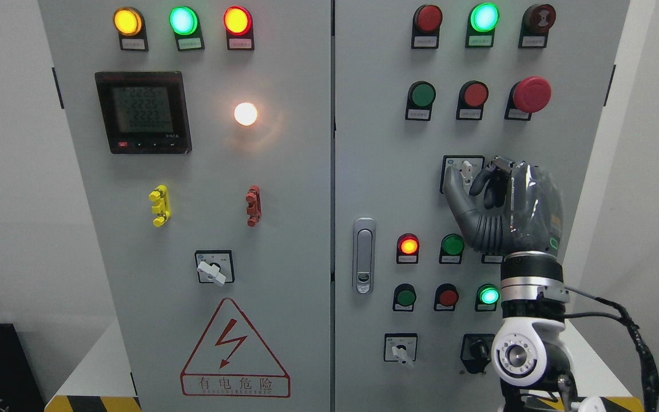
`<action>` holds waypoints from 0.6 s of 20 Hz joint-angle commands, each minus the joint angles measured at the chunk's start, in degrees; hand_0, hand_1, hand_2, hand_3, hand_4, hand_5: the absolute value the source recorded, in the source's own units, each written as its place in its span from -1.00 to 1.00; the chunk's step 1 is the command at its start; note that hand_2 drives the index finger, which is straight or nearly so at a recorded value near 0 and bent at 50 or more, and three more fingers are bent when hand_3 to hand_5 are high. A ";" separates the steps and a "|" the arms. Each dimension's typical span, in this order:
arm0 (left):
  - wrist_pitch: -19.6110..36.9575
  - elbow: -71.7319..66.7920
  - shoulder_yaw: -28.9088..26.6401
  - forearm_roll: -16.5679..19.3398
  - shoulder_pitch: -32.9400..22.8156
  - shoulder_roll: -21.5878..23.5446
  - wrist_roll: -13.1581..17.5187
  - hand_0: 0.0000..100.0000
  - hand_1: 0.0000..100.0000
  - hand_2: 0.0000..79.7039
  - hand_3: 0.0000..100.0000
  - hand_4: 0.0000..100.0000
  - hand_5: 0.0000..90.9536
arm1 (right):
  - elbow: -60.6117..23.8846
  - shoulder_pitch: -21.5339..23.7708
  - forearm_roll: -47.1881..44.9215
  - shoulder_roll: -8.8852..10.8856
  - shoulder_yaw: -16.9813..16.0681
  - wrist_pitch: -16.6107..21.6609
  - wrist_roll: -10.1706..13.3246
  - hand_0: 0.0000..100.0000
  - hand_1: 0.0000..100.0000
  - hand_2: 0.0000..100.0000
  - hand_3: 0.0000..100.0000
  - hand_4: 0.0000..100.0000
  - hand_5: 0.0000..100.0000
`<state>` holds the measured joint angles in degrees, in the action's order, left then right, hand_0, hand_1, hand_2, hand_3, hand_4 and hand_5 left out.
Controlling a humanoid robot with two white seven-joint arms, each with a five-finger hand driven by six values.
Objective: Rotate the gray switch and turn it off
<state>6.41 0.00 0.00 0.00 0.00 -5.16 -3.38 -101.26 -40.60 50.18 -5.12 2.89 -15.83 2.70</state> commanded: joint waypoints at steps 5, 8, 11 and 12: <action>0.01 1.41 -0.44 -1.14 0.53 -0.02 0.04 -0.76 -0.22 -1.00 -1.00 -1.00 -1.00 | -1.31 0.87 0.00 0.72 -0.34 2.20 1.08 -0.32 -0.42 0.46 1.00 1.00 1.00; 0.01 1.41 -0.44 -1.14 0.53 0.06 0.04 -0.76 -0.22 -1.00 -1.00 -1.00 -1.00 | -2.18 0.96 0.00 0.81 -0.51 2.29 1.17 -0.32 -0.42 0.46 1.00 1.00 1.00; 0.01 1.41 -0.44 -1.14 0.53 0.06 0.04 -0.76 -0.22 -1.00 -1.00 -1.00 -1.00 | -3.15 1.05 0.00 0.90 -0.95 3.34 1.87 -0.34 -0.42 0.45 1.00 1.00 1.00; 0.01 1.41 -0.44 -1.14 0.53 -0.02 0.04 -0.76 -0.22 -1.00 -1.00 -1.00 -1.00 | -3.68 1.57 0.09 1.16 -1.04 4.13 1.96 -0.34 -0.42 0.45 1.00 1.00 1.00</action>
<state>6.41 0.00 0.00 0.00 0.00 -5.16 -3.39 -102.66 -39.70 50.19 -4.59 2.27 -12.96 4.32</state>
